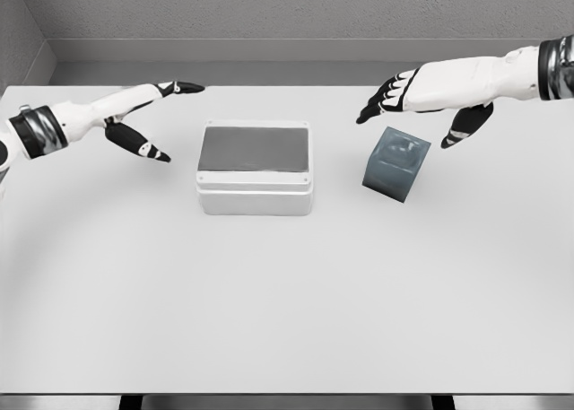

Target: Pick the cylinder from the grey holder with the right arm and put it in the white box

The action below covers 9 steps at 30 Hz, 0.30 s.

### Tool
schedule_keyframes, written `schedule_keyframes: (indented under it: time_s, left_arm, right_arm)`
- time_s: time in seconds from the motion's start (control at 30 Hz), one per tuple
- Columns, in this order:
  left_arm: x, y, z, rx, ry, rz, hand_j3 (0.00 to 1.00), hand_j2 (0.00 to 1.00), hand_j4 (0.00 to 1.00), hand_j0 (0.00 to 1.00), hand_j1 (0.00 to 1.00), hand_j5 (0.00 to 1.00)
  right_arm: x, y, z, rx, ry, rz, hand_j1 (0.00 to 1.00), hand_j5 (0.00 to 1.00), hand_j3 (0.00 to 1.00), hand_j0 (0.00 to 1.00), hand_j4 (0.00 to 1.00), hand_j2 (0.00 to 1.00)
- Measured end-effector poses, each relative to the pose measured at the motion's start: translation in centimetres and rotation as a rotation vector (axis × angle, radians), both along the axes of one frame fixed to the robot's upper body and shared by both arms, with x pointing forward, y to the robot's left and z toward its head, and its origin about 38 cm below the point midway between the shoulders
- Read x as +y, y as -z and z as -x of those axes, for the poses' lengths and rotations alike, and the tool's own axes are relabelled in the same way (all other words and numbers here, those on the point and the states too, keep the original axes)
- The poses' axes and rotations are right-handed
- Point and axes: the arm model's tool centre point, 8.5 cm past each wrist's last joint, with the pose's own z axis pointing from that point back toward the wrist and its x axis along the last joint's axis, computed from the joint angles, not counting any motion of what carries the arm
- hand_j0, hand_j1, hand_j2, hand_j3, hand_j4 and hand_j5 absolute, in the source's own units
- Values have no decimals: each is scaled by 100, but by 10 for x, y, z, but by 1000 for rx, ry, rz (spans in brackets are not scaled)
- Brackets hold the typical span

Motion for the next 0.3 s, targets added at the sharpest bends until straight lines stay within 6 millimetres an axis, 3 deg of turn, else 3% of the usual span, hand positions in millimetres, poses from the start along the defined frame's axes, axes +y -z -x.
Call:
schedule_keyframes:
  time_s: [0.17,0.3]
  left_arm:
    - [41,-3,3,1,-97,13,100,100,100,100,100,100]
    - [59,-2,6,6,-144,40,100,100,100,100,100,100]
  right_arm:
    - [0,1,0,2,-1,0,100,100,100,100,100,100]
    - [4,2,1,4,-11,-1,100,100,100,100,100,100]
